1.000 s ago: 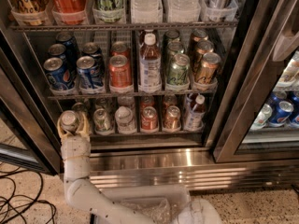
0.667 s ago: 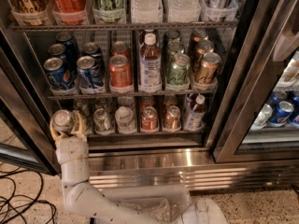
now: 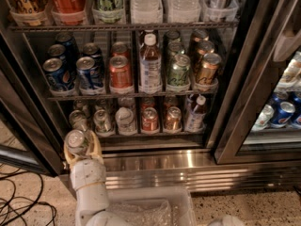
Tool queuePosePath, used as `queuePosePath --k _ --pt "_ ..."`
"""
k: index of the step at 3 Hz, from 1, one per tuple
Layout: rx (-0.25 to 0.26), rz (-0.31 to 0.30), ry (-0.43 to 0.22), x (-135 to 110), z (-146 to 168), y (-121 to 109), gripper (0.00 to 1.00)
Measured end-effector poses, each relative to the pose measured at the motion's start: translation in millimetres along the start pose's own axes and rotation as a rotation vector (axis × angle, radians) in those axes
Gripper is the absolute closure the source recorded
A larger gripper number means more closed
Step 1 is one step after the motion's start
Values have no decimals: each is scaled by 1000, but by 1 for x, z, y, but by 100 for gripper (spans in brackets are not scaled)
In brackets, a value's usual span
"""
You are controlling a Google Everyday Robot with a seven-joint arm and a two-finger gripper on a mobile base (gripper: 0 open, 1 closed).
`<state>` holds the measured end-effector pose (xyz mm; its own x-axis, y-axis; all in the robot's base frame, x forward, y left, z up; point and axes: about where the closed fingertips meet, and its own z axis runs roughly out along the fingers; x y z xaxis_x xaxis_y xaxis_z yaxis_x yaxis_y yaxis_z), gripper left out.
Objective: Pick 7up can from bottom shelf of fridge
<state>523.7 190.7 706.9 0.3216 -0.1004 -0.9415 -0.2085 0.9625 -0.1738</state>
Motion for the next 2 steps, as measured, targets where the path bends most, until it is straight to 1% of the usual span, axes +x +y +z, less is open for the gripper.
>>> queuePosePath --k 1,2 --pt "-14 -114 128 15 -40 -22 100" --pt "-64 -327 247 42 -77 -42 100"
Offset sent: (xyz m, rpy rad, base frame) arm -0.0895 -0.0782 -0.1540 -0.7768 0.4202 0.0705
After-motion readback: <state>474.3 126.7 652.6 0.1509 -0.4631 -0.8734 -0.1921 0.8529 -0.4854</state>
